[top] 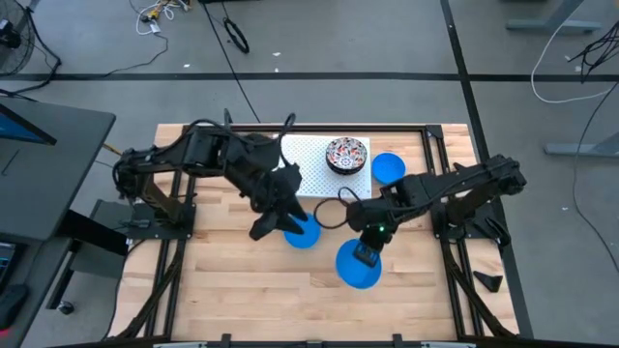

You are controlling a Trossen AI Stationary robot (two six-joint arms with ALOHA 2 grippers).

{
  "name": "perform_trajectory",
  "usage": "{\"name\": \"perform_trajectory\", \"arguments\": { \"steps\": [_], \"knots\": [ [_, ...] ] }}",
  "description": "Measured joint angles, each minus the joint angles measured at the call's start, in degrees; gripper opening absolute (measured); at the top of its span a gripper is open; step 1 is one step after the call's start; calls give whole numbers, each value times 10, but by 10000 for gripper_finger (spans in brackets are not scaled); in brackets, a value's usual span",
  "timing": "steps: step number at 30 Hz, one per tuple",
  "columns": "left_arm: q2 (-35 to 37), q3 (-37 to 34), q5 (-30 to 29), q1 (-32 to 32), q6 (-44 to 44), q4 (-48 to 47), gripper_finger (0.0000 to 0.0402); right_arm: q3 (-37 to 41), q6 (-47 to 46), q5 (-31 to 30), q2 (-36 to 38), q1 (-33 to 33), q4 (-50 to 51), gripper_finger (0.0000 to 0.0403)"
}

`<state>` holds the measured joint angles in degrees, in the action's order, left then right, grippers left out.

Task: Pick & Place Mini bowls
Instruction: Put the bottom right blue bowl on the shelf

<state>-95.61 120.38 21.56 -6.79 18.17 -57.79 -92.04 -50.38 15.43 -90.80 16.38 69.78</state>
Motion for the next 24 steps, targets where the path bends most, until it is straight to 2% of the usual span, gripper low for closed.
{"name": "perform_trajectory", "arguments": {
  "steps": [10,19,24],
  "knots": [
    [0,0,-91,-46,-141,-52,179,-11,1,76,0,-57,-7,0],
    [0,0,-215,-94,-314,-56,179,-11,-4,153,0,-117,-117,0],
    [0,0,-247,-110,-377,-57,179,-11,-14,156,0,-136,-140,0]
  ]
}}
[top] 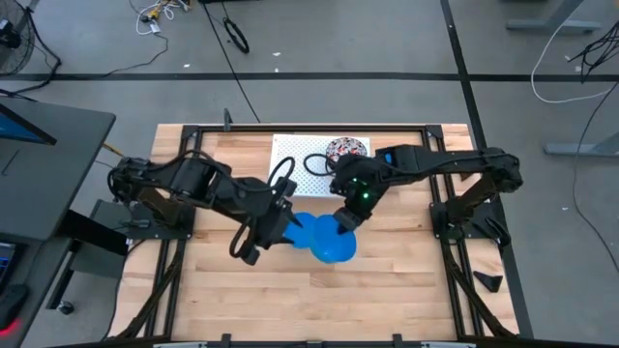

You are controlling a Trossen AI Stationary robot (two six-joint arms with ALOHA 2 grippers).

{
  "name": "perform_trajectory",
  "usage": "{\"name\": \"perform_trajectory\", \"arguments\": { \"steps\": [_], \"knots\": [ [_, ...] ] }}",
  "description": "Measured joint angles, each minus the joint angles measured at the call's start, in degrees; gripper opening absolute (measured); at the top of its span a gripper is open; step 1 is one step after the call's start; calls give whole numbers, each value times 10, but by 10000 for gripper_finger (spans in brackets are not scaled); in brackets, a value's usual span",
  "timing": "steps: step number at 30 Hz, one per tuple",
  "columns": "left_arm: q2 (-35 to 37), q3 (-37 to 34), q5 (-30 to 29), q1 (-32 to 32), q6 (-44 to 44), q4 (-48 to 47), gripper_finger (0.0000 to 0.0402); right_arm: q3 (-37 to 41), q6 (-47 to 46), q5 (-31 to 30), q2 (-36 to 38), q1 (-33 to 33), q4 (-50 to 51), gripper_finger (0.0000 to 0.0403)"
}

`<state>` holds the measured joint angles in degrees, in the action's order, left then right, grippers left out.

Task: Pick & Place Mini bowls
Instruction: Put the bottom right blue bowl on the shelf

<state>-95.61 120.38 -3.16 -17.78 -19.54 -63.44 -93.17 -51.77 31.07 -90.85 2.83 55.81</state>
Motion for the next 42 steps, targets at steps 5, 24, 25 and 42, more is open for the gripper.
{"name": "perform_trajectory", "arguments": {
  "steps": [5,24,25,42],
  "knots": [
    [0,0,-1,-5,-24,-4,179,-1,0,7,-13,-5,-4,0],
    [-49,0,6,0,-115,-8,179,0,17,24,-40,-12,-11,0],
    [-49,0,3,1,-117,-5,179,0,17,24,-42,-13,-10,0],
    [-85,0,67,10,-101,-40,179,0,32,42,-54,-20,-37,0]
  ]
}}
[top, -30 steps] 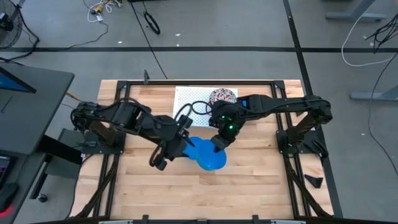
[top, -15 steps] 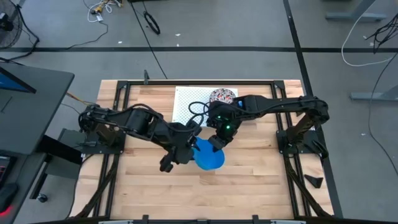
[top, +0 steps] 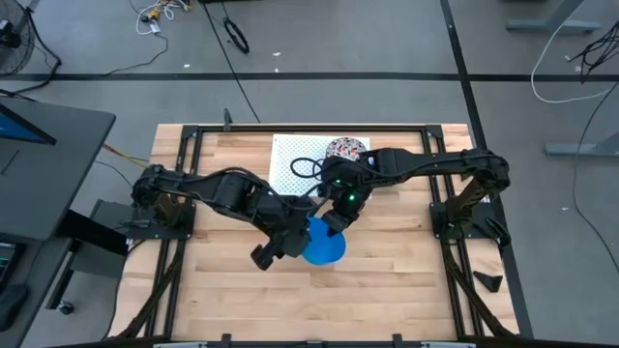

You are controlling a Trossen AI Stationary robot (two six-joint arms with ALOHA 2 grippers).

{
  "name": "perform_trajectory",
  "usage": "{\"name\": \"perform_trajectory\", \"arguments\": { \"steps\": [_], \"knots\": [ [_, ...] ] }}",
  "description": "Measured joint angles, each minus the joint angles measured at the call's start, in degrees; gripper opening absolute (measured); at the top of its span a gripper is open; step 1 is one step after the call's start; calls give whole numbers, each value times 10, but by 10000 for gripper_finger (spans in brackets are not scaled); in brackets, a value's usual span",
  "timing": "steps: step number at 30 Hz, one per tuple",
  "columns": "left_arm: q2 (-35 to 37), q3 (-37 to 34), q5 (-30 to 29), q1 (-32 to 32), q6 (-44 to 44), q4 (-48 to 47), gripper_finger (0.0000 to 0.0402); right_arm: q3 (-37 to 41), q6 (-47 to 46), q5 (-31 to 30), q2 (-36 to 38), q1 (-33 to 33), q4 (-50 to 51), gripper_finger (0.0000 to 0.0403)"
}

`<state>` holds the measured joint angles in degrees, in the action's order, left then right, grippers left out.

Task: Pick & Place Mini bowls
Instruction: Put the bottom right blue bowl on the shelf

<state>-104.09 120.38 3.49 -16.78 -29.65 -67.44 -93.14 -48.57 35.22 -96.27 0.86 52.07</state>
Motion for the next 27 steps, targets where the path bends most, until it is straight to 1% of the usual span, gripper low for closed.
{"name": "perform_trajectory", "arguments": {
  "steps": [3,6,14,15,17,20,25,27],
  "knots": [
    [1,0,11,0,3,1,172,0,5,8,0,0,-5,0],
    [1,0,20,0,5,2,147,0,5,25,0,0,-5,0],
    [1,0,42,-1,3,0,23,0,11,35,0,-4,-16,3],
    [0,0,48,-1,4,-1,14,0,12,34,0,-5,-21,7],
    [0,0,55,-1,8,-1,11,0,13,34,0,-6,-32,18],
    [0,0,49,-4,10,-2,12,0,17,35,4,-9,-42,43],
    [1,-1,30,-9,16,-11,6,-1,49,40,8,-22,-44,99],
    [3,-1,23,-11,24,-18,5,-1,51,51,9,-35,-43,125]
  ]
}}
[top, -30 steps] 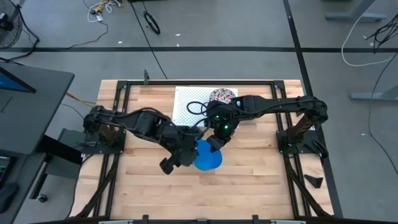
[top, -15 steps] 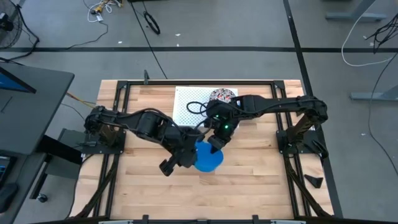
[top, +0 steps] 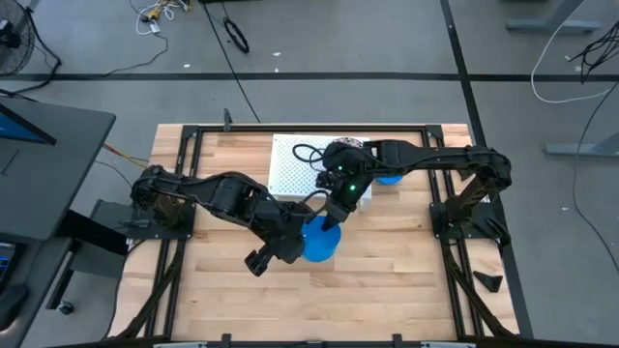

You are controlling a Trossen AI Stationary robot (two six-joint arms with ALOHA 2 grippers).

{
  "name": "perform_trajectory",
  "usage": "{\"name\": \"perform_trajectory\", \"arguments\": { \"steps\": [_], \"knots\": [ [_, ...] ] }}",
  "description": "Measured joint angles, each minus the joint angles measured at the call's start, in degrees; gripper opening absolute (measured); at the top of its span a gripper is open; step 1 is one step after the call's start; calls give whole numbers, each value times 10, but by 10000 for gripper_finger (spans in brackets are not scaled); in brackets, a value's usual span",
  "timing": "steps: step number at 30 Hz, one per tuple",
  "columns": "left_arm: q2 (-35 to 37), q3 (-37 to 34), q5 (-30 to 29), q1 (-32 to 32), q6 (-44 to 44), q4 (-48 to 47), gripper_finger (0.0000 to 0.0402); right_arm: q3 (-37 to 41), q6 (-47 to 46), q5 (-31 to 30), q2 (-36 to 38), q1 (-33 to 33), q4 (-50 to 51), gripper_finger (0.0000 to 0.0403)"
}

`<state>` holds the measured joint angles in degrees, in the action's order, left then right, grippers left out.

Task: Pick & Place Mini bowls
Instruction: Put the bottom right blue bowl on the shelf

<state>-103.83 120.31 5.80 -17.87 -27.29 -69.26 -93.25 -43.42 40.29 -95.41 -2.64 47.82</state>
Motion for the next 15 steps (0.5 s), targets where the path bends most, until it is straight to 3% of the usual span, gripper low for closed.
{"name": "perform_trajectory", "arguments": {
  "steps": [7,15],
  "knots": [
    [5,0,-34,1,37,-42,4,0,32,21,4,-55,-12,195],
    [5,0,-31,21,120,-104,4,0,56,7,27,-114,-41,219]
  ]
}}
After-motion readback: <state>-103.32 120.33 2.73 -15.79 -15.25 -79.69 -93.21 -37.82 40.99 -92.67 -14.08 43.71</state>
